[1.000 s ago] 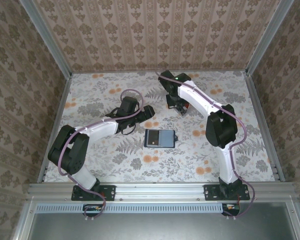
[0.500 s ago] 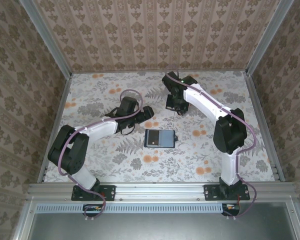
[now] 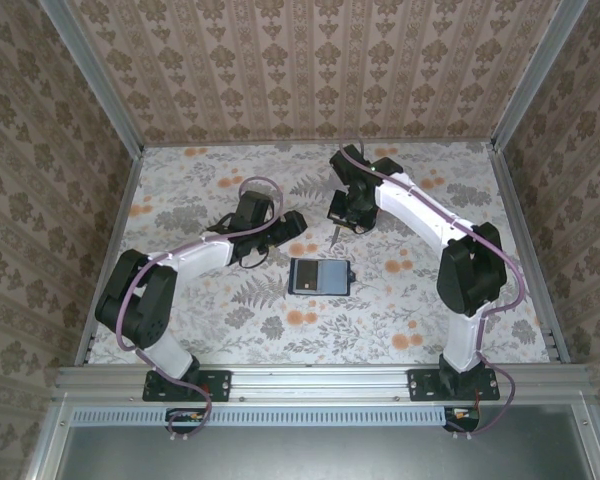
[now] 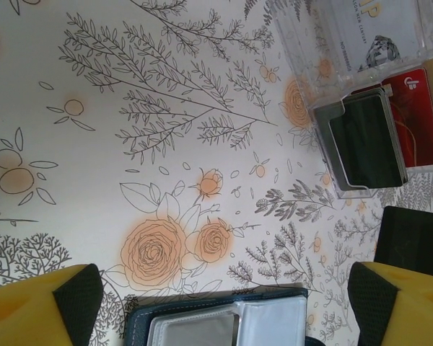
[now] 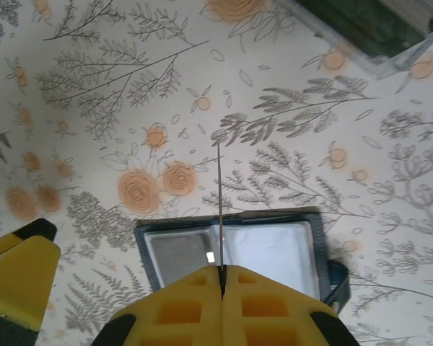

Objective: Put the credit cards into the card holder

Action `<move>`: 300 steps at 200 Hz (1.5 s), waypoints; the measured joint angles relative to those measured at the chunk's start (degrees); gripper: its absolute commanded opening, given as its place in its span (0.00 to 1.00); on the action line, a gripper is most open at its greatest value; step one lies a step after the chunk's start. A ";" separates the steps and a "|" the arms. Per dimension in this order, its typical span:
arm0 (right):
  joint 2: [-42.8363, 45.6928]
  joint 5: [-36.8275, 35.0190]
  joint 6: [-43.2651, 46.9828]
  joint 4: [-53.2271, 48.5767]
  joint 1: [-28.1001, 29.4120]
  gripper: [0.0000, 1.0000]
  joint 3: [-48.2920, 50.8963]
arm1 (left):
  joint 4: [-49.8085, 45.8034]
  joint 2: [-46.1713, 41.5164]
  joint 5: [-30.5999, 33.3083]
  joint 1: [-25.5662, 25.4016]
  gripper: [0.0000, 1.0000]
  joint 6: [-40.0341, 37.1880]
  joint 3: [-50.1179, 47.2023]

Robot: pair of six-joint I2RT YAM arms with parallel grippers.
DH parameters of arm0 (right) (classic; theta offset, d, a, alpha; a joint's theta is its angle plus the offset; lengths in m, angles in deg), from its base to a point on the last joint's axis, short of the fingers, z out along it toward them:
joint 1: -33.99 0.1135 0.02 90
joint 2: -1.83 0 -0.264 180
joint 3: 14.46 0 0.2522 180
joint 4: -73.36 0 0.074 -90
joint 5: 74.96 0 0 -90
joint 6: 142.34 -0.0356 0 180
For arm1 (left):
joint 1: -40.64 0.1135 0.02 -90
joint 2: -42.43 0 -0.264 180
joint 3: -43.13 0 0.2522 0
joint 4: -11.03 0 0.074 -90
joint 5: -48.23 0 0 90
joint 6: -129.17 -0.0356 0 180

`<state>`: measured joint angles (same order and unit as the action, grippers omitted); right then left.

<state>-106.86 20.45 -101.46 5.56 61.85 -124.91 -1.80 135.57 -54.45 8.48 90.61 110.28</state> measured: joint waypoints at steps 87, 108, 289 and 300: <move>4.72 11.52 -2.29 9.73 -0.39 0.00 11.76 | 2.36 0.00 -3.93 0.02 0.86 0.48 -1.70; 5.68 14.60 -2.60 12.90 -0.39 0.00 14.10 | 2.99 0.02 -6.40 0.22 0.84 1.09 -1.88; 11.04 33.90 -2.25 41.20 -7.80 0.00 28.28 | 33.94 9.25 -32.61 5.14 0.51 15.72 -5.79; 11.04 34.07 -2.25 41.55 -7.89 0.00 28.28 | 34.80 9.25 -32.92 5.11 0.46 16.35 -5.79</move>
<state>-95.82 54.53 -103.71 47.11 53.96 -96.62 33.00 144.82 -87.37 13.59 106.96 104.48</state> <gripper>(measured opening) 0.056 0.506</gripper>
